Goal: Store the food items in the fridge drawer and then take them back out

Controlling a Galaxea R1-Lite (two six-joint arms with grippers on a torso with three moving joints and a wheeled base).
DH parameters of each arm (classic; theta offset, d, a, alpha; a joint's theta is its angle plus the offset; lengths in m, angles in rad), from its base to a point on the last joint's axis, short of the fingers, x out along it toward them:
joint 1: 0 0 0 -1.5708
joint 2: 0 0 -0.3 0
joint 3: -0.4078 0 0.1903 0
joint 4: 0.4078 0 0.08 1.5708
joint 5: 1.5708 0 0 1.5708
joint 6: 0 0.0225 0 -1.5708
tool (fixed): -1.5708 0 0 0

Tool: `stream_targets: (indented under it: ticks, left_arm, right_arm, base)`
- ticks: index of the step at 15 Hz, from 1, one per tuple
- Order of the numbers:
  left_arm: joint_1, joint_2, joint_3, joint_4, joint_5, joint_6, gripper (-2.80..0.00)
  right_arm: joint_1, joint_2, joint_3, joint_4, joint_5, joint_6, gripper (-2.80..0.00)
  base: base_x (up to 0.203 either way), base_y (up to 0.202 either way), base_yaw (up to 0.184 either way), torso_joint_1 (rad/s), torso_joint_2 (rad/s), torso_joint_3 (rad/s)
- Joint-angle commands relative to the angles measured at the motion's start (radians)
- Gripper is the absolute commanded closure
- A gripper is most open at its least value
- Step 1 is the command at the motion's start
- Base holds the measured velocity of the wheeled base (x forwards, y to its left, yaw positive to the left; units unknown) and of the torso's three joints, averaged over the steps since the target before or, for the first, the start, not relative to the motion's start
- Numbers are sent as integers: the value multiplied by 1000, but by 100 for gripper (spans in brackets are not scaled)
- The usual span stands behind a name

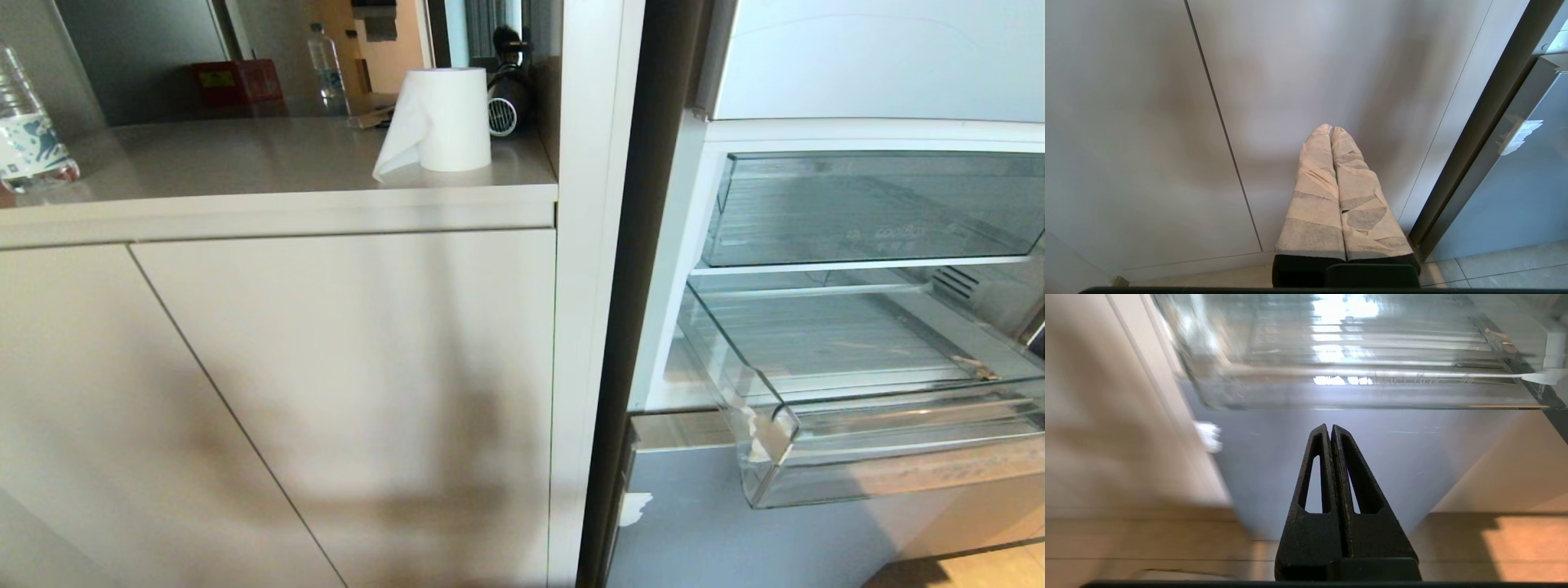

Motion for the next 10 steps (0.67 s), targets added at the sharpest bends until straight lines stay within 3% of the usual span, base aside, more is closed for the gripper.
stream_targets:
  ticks: [1,4,7,10]
  left_arm:
    - [0,0,0,0,0,-3,0]
    - [1,0,0,-1,0,-4,0]
    - [2,0,0,-2,0,-12,0]
    - [2,0,0,-2,0,-12,0]
  right_arm:
    - [4,-27,194,-199,-7,-57,0]
    - [-7,-186,225,-135,2,-102,0]
    - [-16,-244,220,-69,1,-41,0]
    - [-15,-244,220,-69,1,-42,0]
  base:
    - [0,0,0,0,0,0]
    - [0,0,0,0,0,0]
    - [0,0,0,0,0,0]
    - [0,0,0,0,0,0]
